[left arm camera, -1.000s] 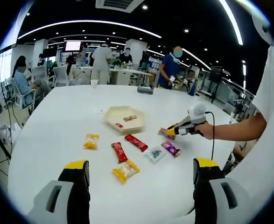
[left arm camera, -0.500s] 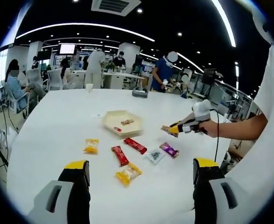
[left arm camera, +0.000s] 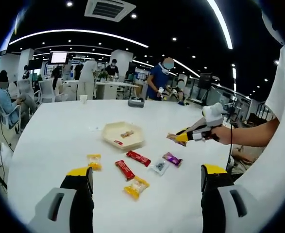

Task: Place the target food into the container with the food tongs after gripping and lifting it, then release it inside without dropping or visibly crushing the food.

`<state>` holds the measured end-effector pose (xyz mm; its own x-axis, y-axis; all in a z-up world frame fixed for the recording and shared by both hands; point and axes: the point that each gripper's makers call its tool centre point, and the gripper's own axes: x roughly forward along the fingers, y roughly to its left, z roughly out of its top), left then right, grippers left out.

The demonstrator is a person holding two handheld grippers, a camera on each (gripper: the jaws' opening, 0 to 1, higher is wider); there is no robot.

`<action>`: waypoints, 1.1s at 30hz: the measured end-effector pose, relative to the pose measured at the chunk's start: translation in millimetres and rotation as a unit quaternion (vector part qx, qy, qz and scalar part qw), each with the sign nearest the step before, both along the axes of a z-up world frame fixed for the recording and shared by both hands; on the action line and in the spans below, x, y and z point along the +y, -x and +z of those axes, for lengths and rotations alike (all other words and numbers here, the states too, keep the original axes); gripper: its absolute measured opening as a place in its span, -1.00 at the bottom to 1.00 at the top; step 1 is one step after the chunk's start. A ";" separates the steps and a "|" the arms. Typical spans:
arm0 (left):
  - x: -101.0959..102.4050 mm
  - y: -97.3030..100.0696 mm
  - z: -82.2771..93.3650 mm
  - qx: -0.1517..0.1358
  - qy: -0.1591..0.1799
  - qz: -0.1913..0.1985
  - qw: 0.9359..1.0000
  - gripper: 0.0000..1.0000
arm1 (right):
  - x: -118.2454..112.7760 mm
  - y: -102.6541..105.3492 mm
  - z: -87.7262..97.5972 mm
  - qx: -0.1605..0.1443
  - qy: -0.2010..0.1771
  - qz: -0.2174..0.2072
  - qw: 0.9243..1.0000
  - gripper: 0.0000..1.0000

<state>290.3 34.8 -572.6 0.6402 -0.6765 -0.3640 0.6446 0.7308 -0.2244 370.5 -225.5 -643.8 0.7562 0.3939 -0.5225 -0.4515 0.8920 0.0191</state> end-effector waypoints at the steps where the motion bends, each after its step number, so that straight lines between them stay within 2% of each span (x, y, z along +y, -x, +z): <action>1: 0.5 -0.3 0.1 0.000 0.000 -0.001 1.000 0.84 | 0.4 0.5 0.8 -0.001 -0.002 -0.002 1.000 -0.57; 3: 4.6 -1.9 -0.4 -0.002 0.001 -0.007 1.000 0.85 | 3.7 4.1 6.2 -0.005 -0.021 -0.014 1.000 -0.57; 12: 9.2 -11.3 0.9 -0.005 0.003 -0.035 0.999 0.86 | 13.4 15.8 14.1 -0.010 -0.022 -0.030 0.999 -0.57; 17: 1.9 -14.7 4.2 -0.011 0.008 -0.050 0.999 0.86 | 19.8 23.8 19.0 -0.018 -0.017 -0.030 0.999 -0.57; 21: 2.0 -15.7 8.9 -0.022 0.014 -0.046 0.999 0.86 | 25.2 25.6 21.2 -0.019 -0.022 -0.033 0.999 -0.57; 28: 2.4 -15.6 6.0 -0.016 0.016 -0.043 0.999 0.86 | 36.3 21.0 30.3 -0.022 -0.035 -0.028 0.999 -0.56; 31: 3.0 -14.1 7.4 -0.024 0.008 -0.040 0.999 0.86 | 37.4 18.4 31.6 -0.024 -0.035 -0.024 0.999 -0.56; 33: 7.3 -14.3 11.6 -0.030 0.016 -0.028 0.999 0.86 | 37.7 14.4 33.6 -0.027 -0.038 -0.024 0.999 -0.56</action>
<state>304.6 42.1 -561.0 0.6208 -0.7230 -0.3031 0.6979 0.6858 -0.2065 356.2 -187.8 -610.2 0.8014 0.3939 -0.4501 -0.4109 0.9094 0.0642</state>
